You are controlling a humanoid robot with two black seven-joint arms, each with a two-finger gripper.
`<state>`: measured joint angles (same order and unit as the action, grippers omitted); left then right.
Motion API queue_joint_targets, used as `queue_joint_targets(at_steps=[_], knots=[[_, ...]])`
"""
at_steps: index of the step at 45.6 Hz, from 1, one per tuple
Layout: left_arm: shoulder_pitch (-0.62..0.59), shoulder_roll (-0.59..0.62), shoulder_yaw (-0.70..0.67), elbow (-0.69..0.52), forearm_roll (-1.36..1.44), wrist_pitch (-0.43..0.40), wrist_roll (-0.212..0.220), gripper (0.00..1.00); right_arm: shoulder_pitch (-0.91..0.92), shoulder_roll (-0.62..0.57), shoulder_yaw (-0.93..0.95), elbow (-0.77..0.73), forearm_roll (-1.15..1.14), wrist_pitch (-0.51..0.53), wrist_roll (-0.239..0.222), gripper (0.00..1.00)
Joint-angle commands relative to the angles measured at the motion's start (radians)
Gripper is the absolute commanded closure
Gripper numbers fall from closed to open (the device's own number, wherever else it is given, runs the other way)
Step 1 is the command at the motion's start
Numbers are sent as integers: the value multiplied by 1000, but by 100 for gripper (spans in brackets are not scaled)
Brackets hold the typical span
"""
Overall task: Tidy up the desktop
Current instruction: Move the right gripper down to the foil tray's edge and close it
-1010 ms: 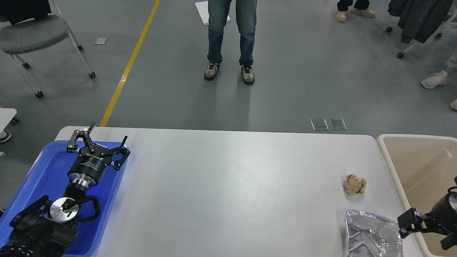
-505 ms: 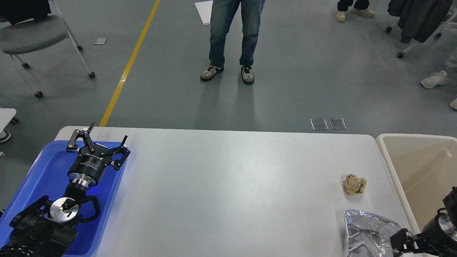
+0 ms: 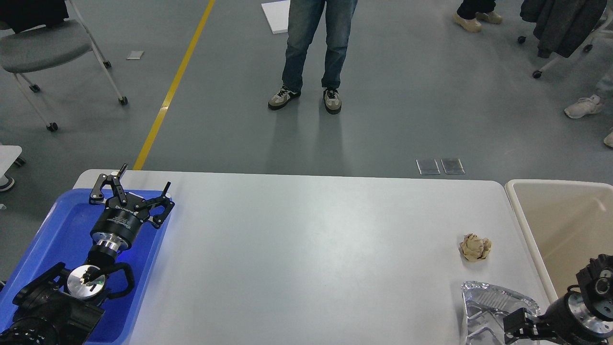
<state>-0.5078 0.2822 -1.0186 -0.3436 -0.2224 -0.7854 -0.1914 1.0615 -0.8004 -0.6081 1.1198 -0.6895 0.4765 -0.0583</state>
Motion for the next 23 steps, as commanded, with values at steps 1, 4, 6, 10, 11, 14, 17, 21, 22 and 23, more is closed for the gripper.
queue_joint_targets(at_steps=[1,4,6,10,11,14,17,21,22,23], knots=[[0,0,0,0,0,0,0,0,-31,26,16,-5,-1,-70,-1,0],[0,0,0,0,0,0,0,0,-35,26,16,-8,-4,-75,-1,0],[0,0,0,0,0,0,0,0,-38,26,16,-12,-5,-79,-1,0],[0,0,0,0,0,0,0,0,-46,29,14,-20,-2,-113,-5,2],[0,0,0,0,0,0,0,0,-48,29,14,-20,-1,-119,-9,4],[0,0,0,0,0,0,0,0,-49,26,14,-18,1,-119,-20,16],[0,0,0,0,0,0,1,0,-45,18,13,-17,1,-111,-21,38],[0,0,0,0,0,0,1,0,-43,15,7,-17,5,-101,-26,57],[0,0,0,0,0,0,1,0,-43,15,4,-17,7,-98,-28,62],[0,0,0,0,0,0,1,0,-43,15,2,-17,11,-95,-28,65]])
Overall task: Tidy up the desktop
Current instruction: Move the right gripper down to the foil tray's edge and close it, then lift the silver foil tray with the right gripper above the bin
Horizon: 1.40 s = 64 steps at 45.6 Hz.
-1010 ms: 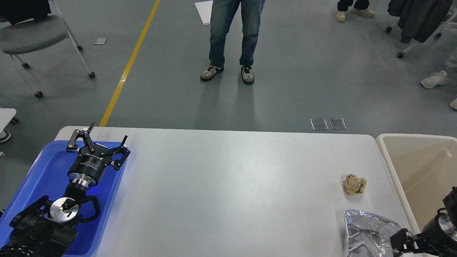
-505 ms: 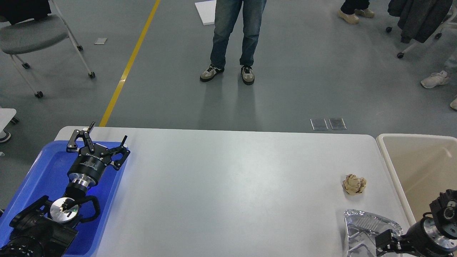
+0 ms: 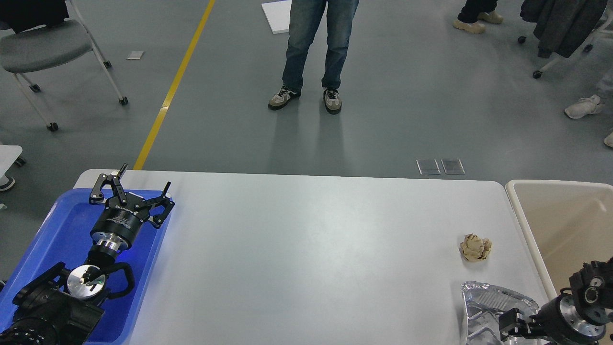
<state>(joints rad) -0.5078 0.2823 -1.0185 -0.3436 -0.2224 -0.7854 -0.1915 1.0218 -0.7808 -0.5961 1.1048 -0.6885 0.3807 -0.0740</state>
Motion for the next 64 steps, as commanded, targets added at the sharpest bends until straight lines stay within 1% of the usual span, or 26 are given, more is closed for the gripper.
queue_joint_targets(at_steps=[1,3,5,7,8,13,23,34,39,44,48,52,64], knots=[[0,0,0,0,0,0,1,0,-3,-6,-10,-2,12,4,-13,69],[0,0,0,0,0,0,1,0,-3,-5,-11,-2,15,13,-21,76],[0,0,0,0,0,0,1,0,-3,-5,-11,0,17,36,-39,88],[0,0,0,0,0,0,1,0,-3,-5,-11,1,15,64,-58,98],[0,0,0,0,2,0,1,0,-2,-5,-11,0,15,76,-66,100],[0,0,0,0,0,0,1,0,7,-9,-11,0,15,115,-75,100],[0,0,0,0,0,0,1,0,9,-17,-13,-17,76,115,-75,100],[-2,0,0,0,0,0,1,0,21,-15,-13,-23,86,119,-75,100],[-2,0,0,0,2,0,3,0,63,-29,-24,-17,141,168,-75,100],[-2,0,0,0,2,0,3,0,145,-44,-114,-17,263,242,-75,100],[-2,0,0,0,2,0,3,0,237,-43,-221,-13,352,276,-75,100],[-2,0,0,0,2,0,3,0,300,-37,-277,1,368,293,-75,100],[-2,0,0,0,2,0,4,0,484,-49,-327,78,372,345,-75,100]])
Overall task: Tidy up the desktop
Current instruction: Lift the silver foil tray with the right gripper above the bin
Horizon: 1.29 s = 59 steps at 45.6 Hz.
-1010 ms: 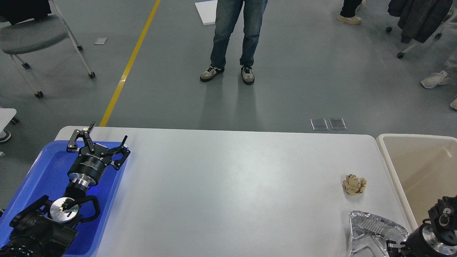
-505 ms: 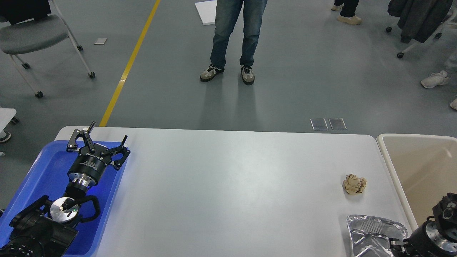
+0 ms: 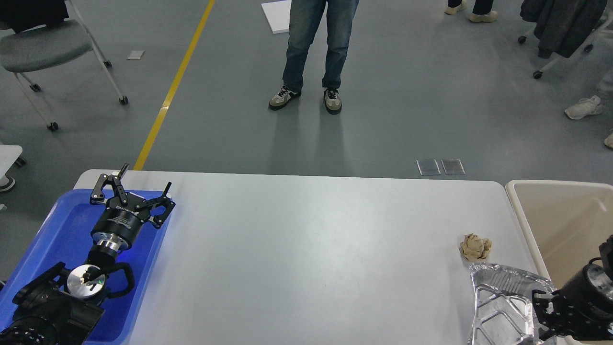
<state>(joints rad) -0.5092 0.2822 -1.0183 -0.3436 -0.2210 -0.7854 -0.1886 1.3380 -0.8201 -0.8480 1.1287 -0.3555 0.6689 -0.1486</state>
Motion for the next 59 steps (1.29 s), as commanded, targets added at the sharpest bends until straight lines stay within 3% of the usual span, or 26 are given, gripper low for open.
queue_joint_targets(at_steps=[1,8,35,59], knots=[[0,0,0,0,0,0,1,0,187,-10,-80,60,39,64,0,100],[0,0,0,0,0,0,1,0,338,-10,-135,101,43,117,0,100],[0,0,1,0,0,0,1,0,779,73,-394,128,193,117,0,100],[0,0,0,0,0,0,1,0,825,19,-437,82,216,117,0,100]])
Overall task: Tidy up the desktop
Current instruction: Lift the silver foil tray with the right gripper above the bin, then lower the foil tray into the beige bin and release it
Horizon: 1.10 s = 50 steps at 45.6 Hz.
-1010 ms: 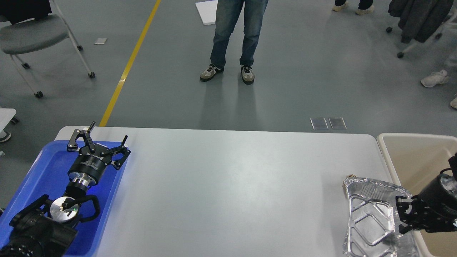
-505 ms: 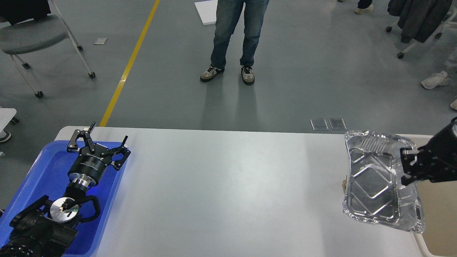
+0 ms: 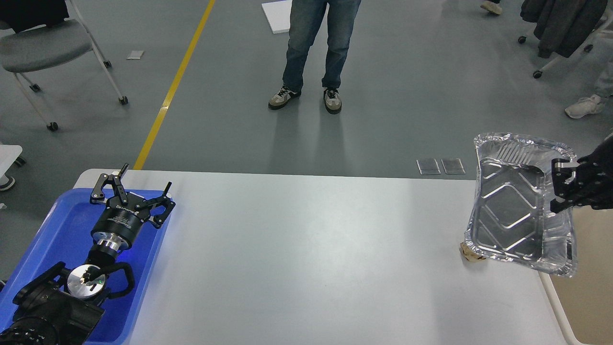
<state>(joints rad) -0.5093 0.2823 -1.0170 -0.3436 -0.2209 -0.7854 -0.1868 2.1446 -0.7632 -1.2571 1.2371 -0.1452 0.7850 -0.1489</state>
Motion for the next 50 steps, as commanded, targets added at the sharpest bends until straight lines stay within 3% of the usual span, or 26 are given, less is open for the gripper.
queue_joint_targets(at_steps=[1,14,35,42,50], knots=[[0,0,0,0,0,0,0,0,20,-44,-30,-27,3,0,0,100],[0,0,0,0,0,0,0,0,124,-61,-110,-19,-59,0,0,100],[1,0,-2,0,-2,0,-2,0,104,-116,-27,-42,-13,0,15,100],[2,0,-2,0,-2,0,-2,0,80,-217,8,-59,-11,0,15,100],[2,0,-2,0,-2,0,-3,0,-118,-428,218,-64,-27,-179,18,100]])
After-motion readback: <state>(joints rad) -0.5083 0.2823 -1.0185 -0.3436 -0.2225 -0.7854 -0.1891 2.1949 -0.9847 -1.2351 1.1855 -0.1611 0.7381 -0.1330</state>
